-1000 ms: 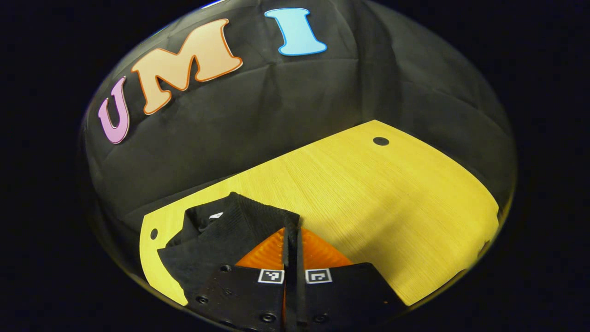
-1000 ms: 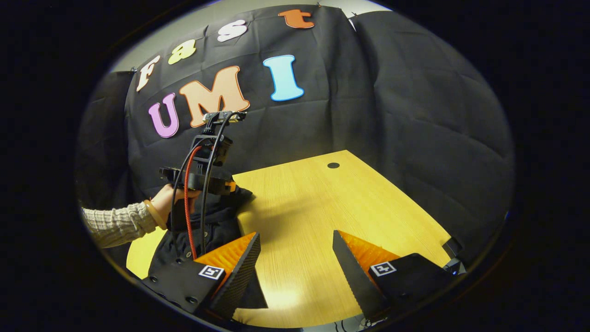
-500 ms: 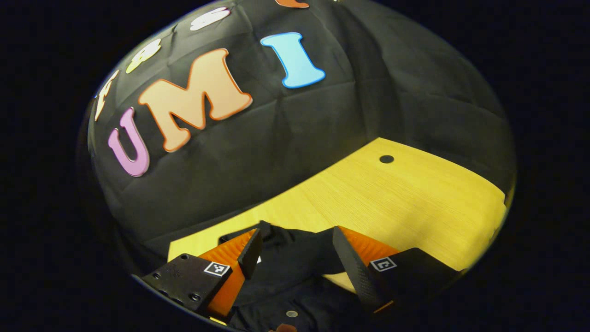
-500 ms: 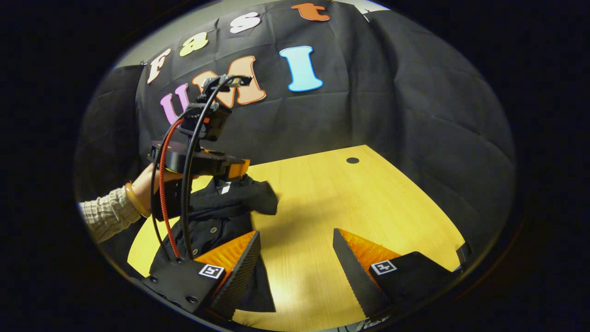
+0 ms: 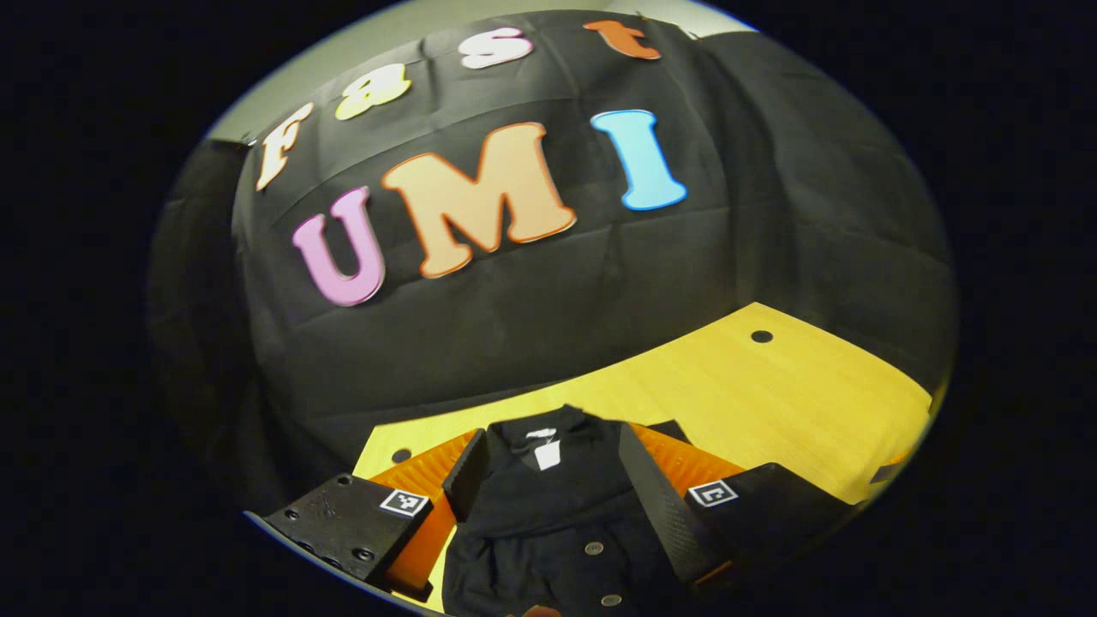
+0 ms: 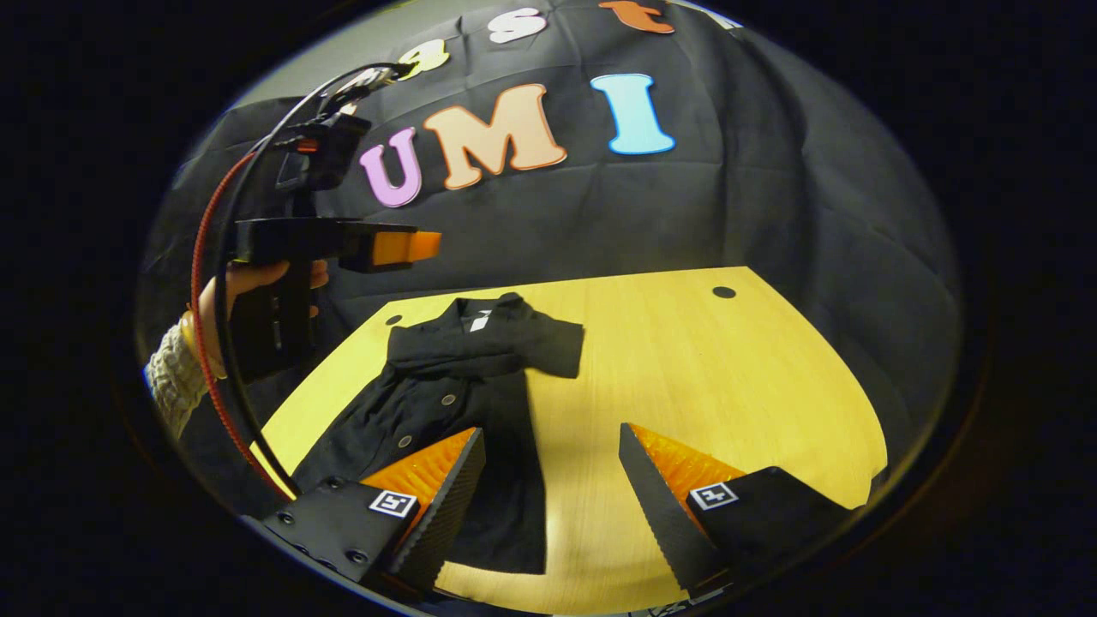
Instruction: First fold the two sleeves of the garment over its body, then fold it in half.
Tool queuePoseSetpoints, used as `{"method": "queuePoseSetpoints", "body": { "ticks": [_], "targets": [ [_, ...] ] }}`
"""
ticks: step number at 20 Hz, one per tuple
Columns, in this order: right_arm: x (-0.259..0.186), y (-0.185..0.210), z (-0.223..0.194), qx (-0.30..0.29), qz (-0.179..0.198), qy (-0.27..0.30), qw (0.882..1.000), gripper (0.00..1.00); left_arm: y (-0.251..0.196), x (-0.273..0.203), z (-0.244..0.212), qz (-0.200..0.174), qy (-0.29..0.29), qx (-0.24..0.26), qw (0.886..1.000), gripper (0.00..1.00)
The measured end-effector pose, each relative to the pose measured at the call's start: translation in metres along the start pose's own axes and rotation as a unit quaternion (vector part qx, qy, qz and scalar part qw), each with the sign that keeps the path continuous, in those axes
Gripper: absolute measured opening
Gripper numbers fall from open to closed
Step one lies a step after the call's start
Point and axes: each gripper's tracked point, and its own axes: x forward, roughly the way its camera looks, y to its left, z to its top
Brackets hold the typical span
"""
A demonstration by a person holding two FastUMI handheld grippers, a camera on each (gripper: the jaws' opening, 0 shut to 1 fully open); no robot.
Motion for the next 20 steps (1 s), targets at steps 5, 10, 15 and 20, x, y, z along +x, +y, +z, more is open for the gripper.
{"method": "queuePoseSetpoints", "body": {
  "ticks": [5,10,15,20],
  "targets": [
    [-0.001,0.026,-0.032,-0.016,0.028,0.017,0.999,0.99,0.058,-0.07,-0.075,0.047,0.008,-0.045,0.998,0.94],
    [0.004,0.048,-0.074,-0.044,0.04,0.051,0.997,0.99,0.093,-0.136,-0.175,0.103,0.09,-0.093,0.986,0.94],
    [0.017,0.063,-0.115,-0.077,0.055,0.093,0.991,0.95,0.084,-0.182,-0.258,0.104,0.17,-0.127,0.972,0.95],
    [0.025,0.067,-0.141,-0.093,0.054,0.123,0.987,0.99,0.075,-0.198,-0.311,0.098,0.221,-0.145,0.959,0.95]
  ]
}}
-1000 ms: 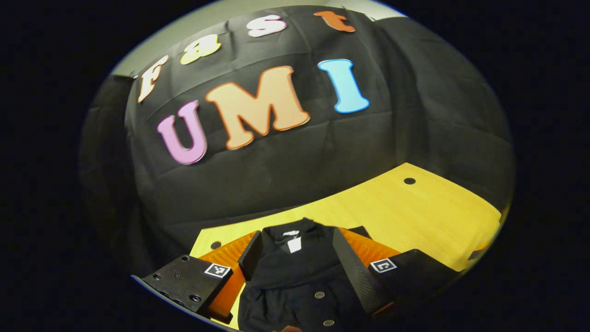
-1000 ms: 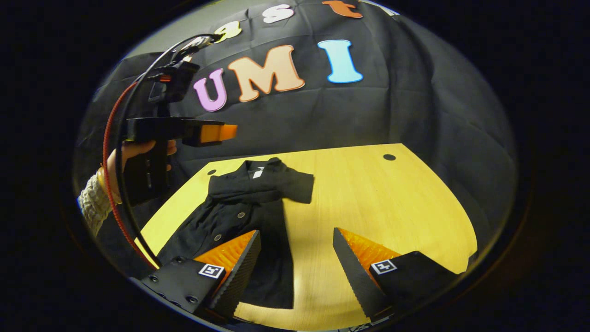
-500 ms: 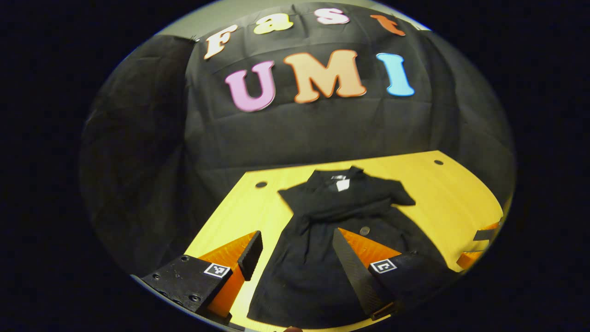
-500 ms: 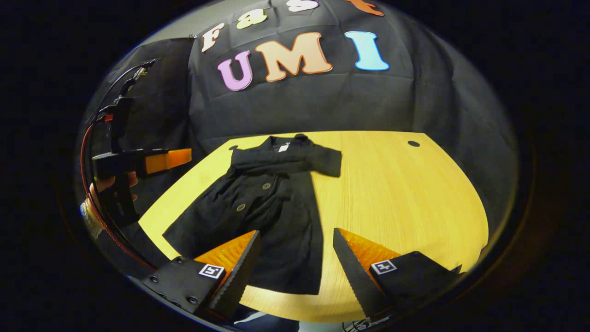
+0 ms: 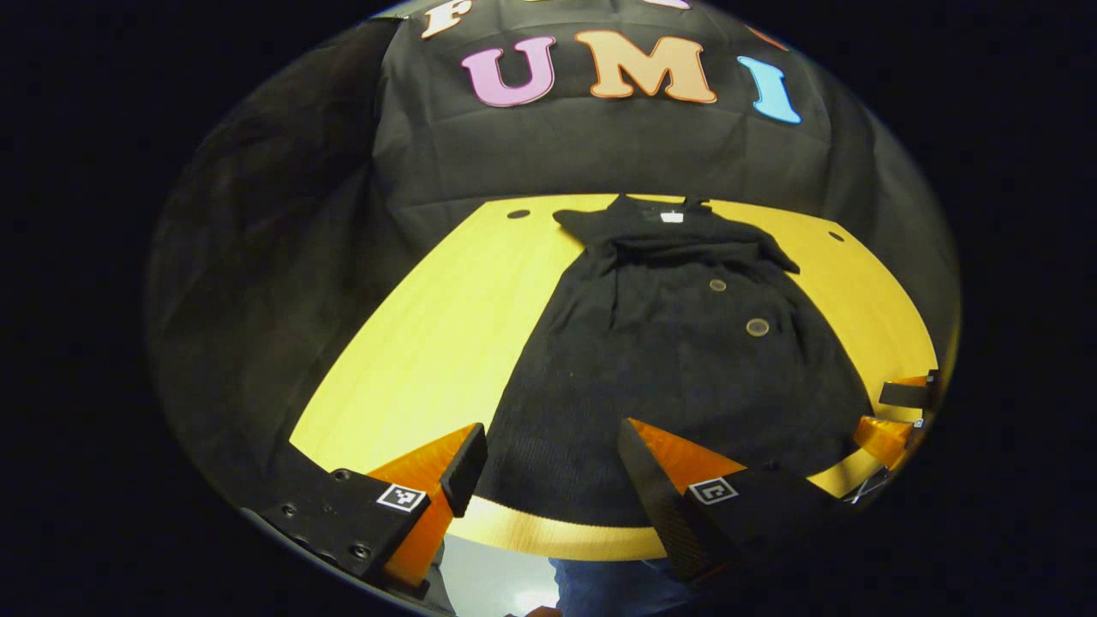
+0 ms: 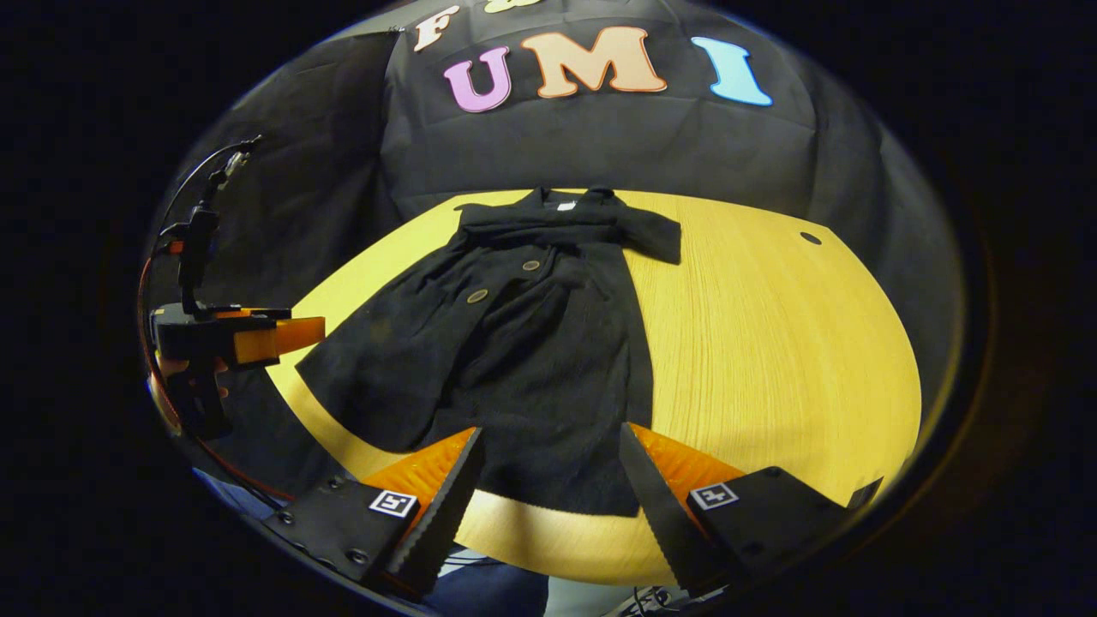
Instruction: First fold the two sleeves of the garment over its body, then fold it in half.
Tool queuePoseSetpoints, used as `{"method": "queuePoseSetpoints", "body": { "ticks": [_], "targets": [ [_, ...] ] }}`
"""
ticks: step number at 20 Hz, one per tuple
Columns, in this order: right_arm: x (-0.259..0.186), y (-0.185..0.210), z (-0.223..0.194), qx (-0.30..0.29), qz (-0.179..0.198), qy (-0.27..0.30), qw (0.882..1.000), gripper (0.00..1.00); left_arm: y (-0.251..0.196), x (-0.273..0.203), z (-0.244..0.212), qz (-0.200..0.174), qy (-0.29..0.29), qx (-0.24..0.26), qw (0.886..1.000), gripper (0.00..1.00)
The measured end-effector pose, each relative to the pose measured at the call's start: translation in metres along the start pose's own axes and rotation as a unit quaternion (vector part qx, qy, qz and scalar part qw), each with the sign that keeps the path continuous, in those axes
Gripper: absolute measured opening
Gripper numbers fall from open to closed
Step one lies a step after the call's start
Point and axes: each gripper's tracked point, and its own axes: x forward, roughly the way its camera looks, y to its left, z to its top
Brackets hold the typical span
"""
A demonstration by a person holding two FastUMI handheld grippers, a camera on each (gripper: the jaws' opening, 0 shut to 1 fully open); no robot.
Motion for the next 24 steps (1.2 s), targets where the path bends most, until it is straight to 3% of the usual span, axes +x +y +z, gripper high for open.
{"method": "queuePoseSetpoints", "body": {
  "ticks": [3,4,5,7,8,9,10,22,23,24],
  "targets": [
    [0.011,0.0,-0.009,-0.013,-0.005,0.019,1.0,0.95,0.003,0.004,-0.022,-0.002,0.025,-0.009,1.0,0.95],
    [0.012,-0.001,-0.013,-0.018,-0.013,0.022,1.0,0.99,0.002,0.006,-0.026,-0.002,0.031,-0.01,0.999,0.96],
    [0.015,-0.003,-0.016,-0.017,-0.019,0.027,0.999,0.95,0.002,0.008,-0.033,-0.002,0.04,-0.009,0.999,0.95],
    [0.017,-0.003,-0.02,-0.008,-0.023,0.031,0.999,1.0,0.0,0.011,-0.044,-0.003,0.054,-0.005,0.999,0.96],
    [0.017,-0.003,-0.018,-0.005,-0.026,0.028,0.999,0.96,0.0,0.012,-0.046,-0.003,0.057,-0.003,0.998,0.96],
    [0.018,-0.004,-0.019,-0.004,-0.028,0.029,0.999,0.99,0.001,0.012,-0.044,-0.004,0.05,-0.001,0.999,0.96],
    [0.019,-0.004,-0.019,-0.006,-0.03,0.028,0.999,0.95,0.001,0.013,-0.045,-0.006,0.053,0.001,0.999,0.96],
    [0.022,-0.003,-0.022,-0.01,-0.038,0.011,0.999,0.96,-0.009,0.015,-0.05,-0.035,0.034,-0.026,0.998,0.89],
    [0.023,-0.002,-0.023,-0.008,-0.036,0.011,0.999,0.84,-0.011,0.014,-0.05,-0.038,0.034,-0.025,0.998,0.88],
    [0.023,-0.001,-0.023,-0.01,-0.035,0.012,0.999,0.79,-0.012,0.015,-0.048,-0.039,0.036,-0.024,0.998,0.81]
  ]
}}
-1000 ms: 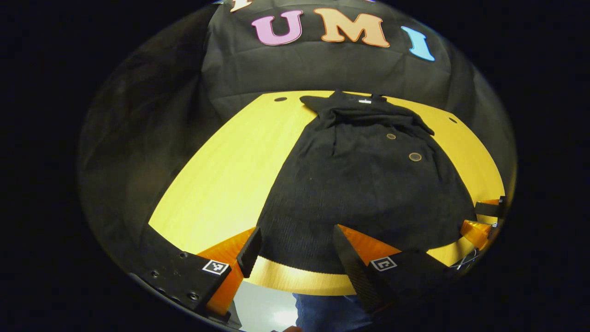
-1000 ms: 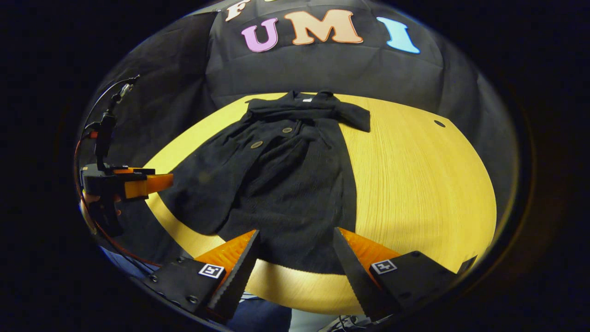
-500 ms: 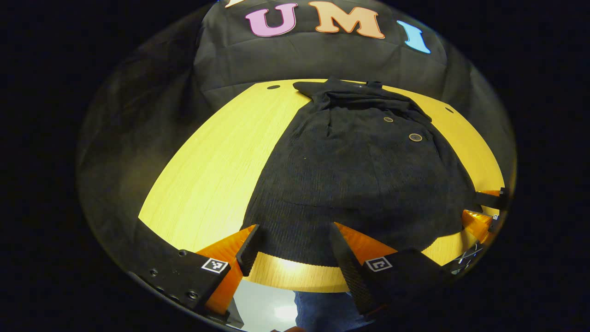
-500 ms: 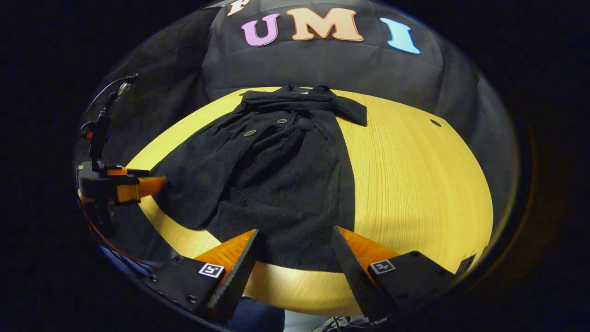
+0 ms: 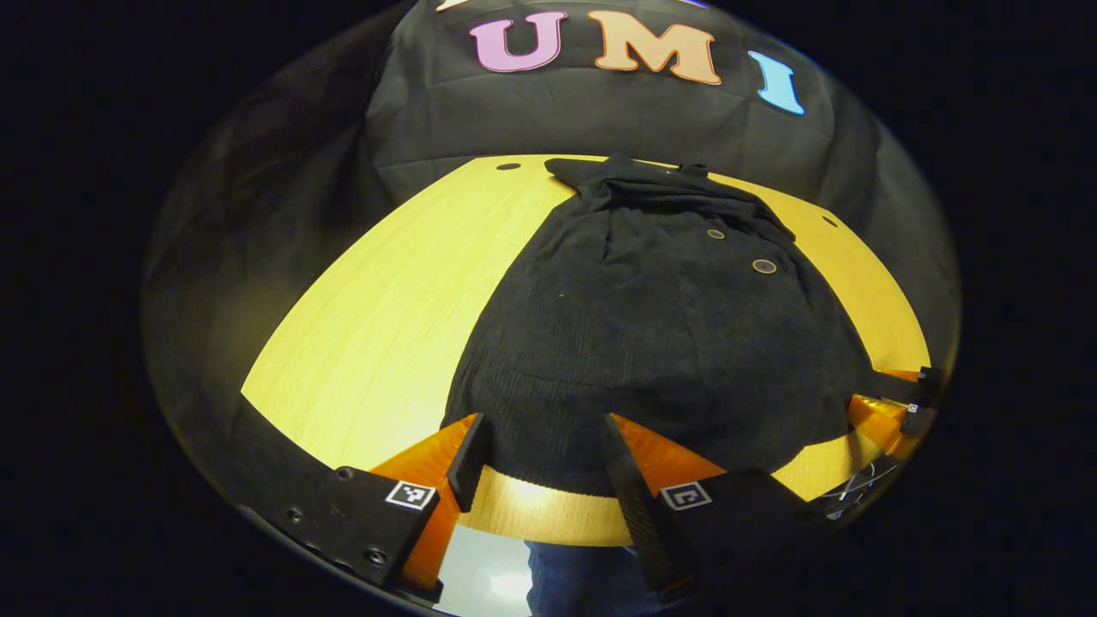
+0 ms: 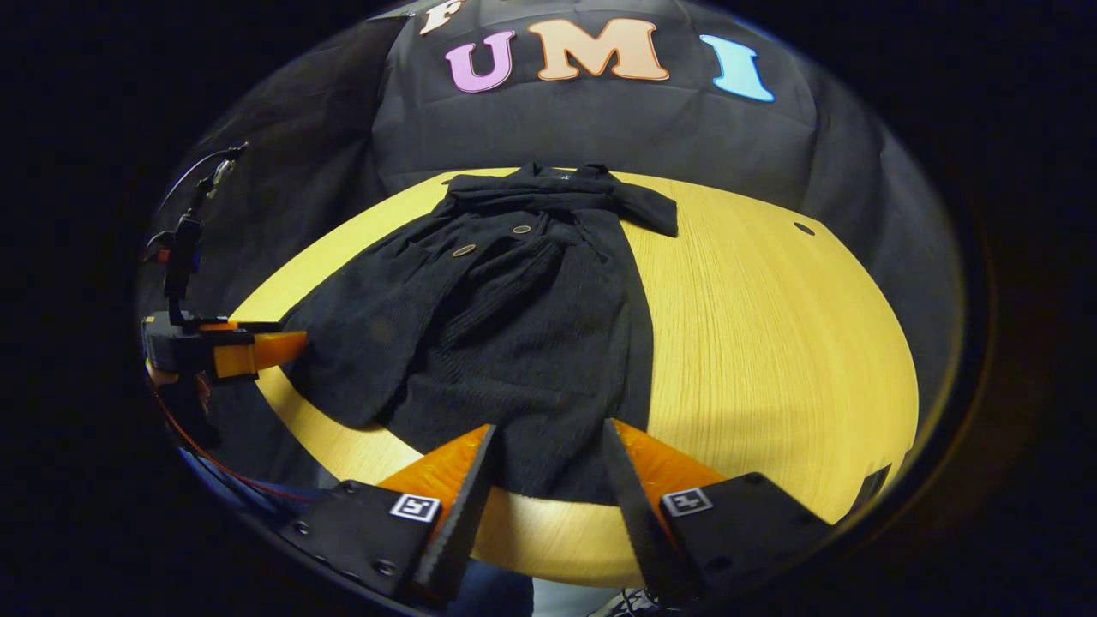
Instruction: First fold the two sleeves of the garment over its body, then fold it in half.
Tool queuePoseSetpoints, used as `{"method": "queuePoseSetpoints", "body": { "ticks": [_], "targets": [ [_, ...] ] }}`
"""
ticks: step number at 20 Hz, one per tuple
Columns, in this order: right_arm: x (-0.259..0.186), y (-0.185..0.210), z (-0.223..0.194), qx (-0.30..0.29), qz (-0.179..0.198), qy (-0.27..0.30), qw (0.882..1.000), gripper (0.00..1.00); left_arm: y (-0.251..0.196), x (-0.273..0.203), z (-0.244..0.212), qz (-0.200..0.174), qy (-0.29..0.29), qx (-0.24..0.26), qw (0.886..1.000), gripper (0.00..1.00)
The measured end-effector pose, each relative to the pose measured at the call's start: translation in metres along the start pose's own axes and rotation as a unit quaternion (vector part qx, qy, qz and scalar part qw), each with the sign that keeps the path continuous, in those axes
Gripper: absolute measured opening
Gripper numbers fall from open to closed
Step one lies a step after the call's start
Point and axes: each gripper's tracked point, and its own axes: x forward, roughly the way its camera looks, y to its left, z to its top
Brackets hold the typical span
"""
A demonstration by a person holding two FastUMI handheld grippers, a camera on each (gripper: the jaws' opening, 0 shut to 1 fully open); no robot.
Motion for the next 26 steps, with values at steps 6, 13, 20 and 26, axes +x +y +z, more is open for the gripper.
{"method": "queuePoseSetpoints", "body": {
  "ticks": [6,13,20,26],
  "targets": [
    [0.001,0.007,0.001,0.003,0.014,0.008,1.0,0.4,-0.012,-0.001,0.001,-0.023,0.016,0.019,0.999,0.48],
    [0.001,0.008,0.001,-0.002,0.034,0.002,0.999,0.12,-0.019,0.001,-0.002,-0.025,0.022,0.013,0.999,0.07],
    [0.002,0.011,0.002,0.042,0.074,0.028,0.996,0.03,-0.018,0.002,-0.001,-0.031,0.018,0.001,0.999,0.01],
    [-0.003,0.01,0.008,0.039,0.081,0.033,0.995,0.02,-0.019,0.001,0.002,-0.015,0.028,-0.015,0.999,0.0]
  ]
}}
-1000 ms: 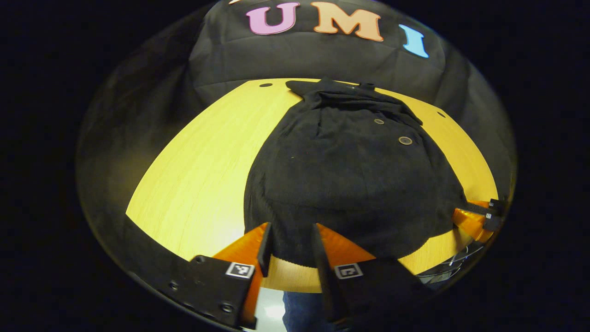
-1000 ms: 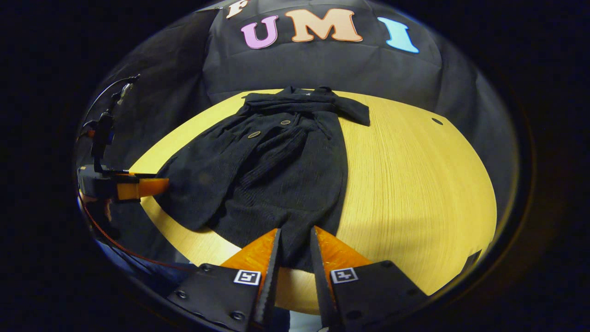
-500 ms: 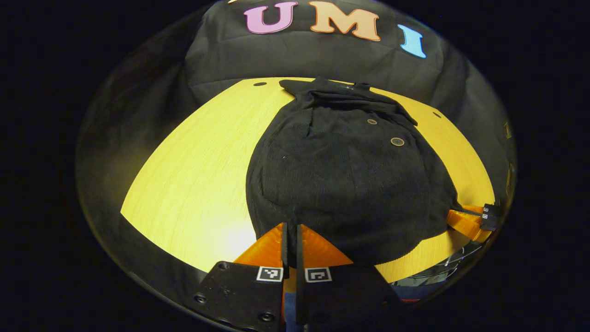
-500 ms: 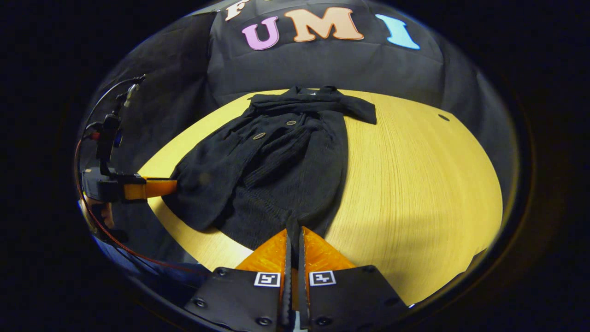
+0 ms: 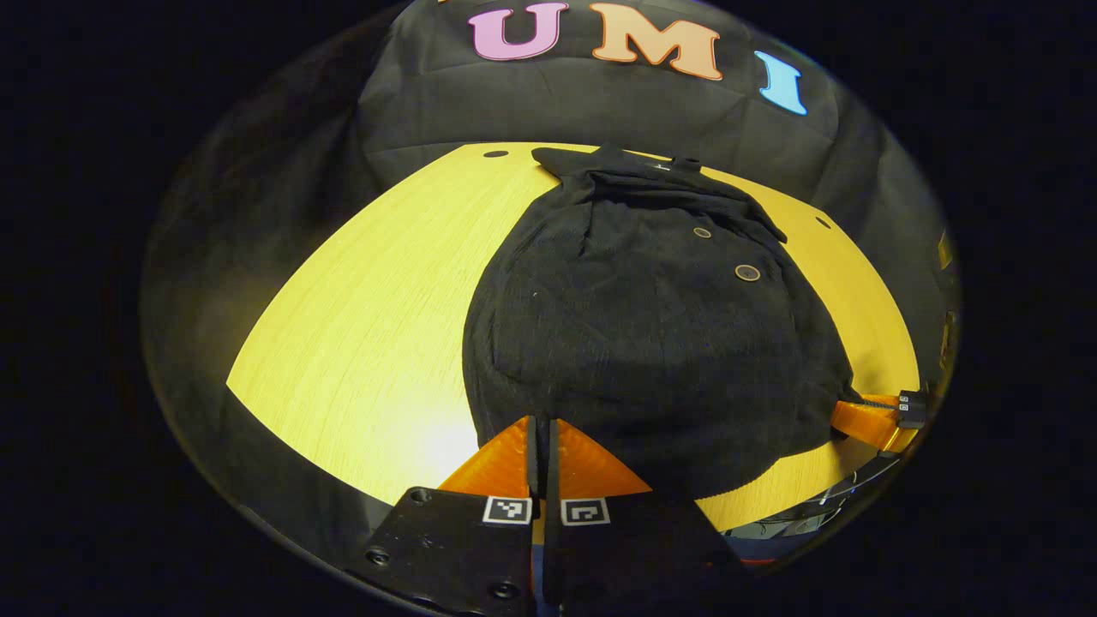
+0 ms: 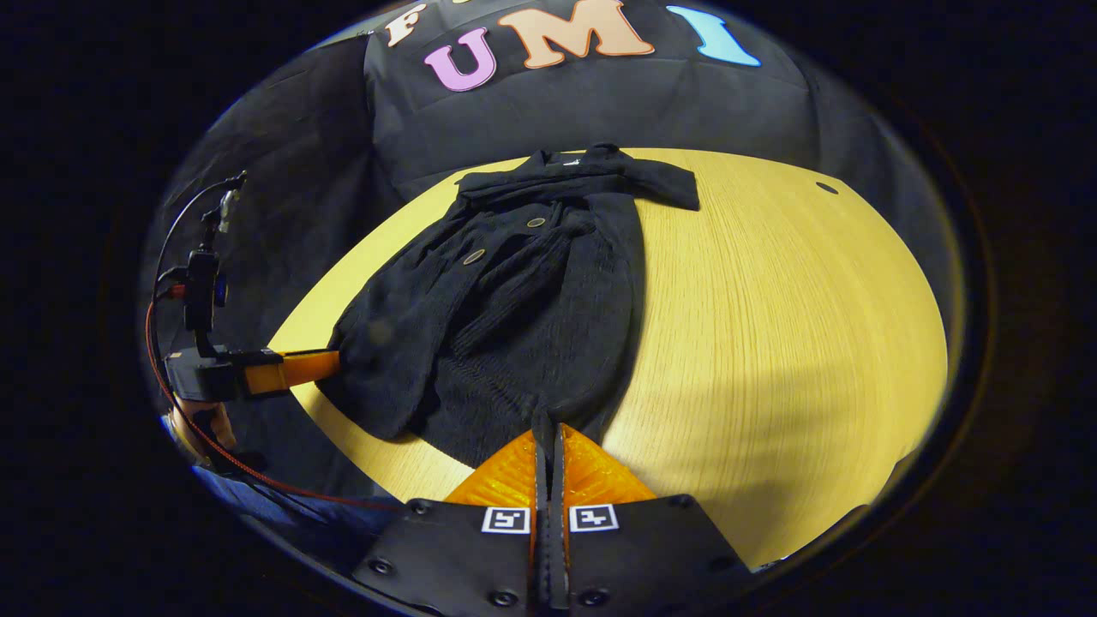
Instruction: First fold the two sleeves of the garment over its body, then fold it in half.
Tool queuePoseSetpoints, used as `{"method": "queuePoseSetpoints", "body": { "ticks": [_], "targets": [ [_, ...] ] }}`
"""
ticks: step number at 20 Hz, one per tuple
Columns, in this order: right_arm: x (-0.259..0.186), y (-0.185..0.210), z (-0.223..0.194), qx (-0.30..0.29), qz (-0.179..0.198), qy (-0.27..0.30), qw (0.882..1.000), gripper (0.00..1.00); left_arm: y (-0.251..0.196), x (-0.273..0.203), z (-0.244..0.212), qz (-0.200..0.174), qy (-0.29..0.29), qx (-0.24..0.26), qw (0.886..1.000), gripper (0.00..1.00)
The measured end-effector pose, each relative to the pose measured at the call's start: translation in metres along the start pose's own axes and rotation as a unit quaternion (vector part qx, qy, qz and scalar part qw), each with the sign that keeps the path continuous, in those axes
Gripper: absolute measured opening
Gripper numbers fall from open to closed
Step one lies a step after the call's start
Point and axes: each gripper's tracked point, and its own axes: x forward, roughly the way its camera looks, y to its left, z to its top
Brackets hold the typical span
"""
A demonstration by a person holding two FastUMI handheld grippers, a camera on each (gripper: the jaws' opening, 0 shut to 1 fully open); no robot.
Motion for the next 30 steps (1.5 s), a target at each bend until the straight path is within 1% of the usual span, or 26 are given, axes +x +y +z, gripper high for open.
{"method": "queuePoseSetpoints", "body": {
  "ticks": [3,5,8,11,14,18,19,20,23,26,27,30],
  "targets": [
    [-0.011,0.003,0.013,0.0,0.008,-0.013,1.0,0.02,-0.002,-0.006,0.008,0.004,-0.003,0.001,1.0,0.0],
    [-0.019,0.005,0.025,0.007,0.014,-0.027,1.0,0.02,-0.004,-0.013,0.021,0.003,-0.017,-0.006,1.0,0.0],
    [-0.026,0.004,0.045,0.01,0.017,-0.045,0.999,0.02,-0.006,-0.028,0.056,0.0,-0.066,-0.024,0.998,0.0],
    [-0.034,0.004,0.065,-0.004,0.019,-0.063,0.998,0.02,-0.009,-0.036,0.09,0.003,-0.1,-0.026,0.995,0.0],
    [-0.039,0.002,0.096,-0.016,0.022,-0.085,0.996,0.02,-0.011,-0.045,0.123,0.001,-0.132,-0.022,0.991,0.0],
    [-0.048,-0.007,0.153,-0.015,0.024,-0.13,0.991,0.02,-0.013,-0.046,0.168,-0.002,-0.166,-0.022,0.986,0.0],
    [-0.048,-0.011,0.167,-0.013,0.023,-0.141,0.99,0.03,-0.013,-0.045,0.181,-0.003,-0.174,-0.023,0.984,0.0],
    [-0.049,-0.015,0.179,-0.01,0.02,-0.149,0.989,0.01,-0.012,-0.044,0.195,-0.005,-0.181,-0.023,0.983,0.0],
    [-0.047,-0.022,0.213,-0.01,0.011,-0.167,0.986,0.02,-0.011,-0.037,0.231,-0.01,-0.199,-0.011,0.98,0.0],
    [-0.042,-0.026,0.24,-0.01,-0.005,-0.176,0.984,0.02,-0.019,-0.024,0.263,-0.024,-0.21,0.008,0.977,0.0],
    [-0.039,-0.027,0.249,-0.01,-0.01,-0.179,0.984,0.01,-0.021,-0.022,0.275,-0.031,-0.215,0.015,0.976,0.0],
    [-0.032,-0.032,0.279,-0.009,-0.032,-0.188,0.982,0.02,-0.029,-0.006,0.31,-0.052,-0.227,0.028,0.972,0.0]
  ]
}}
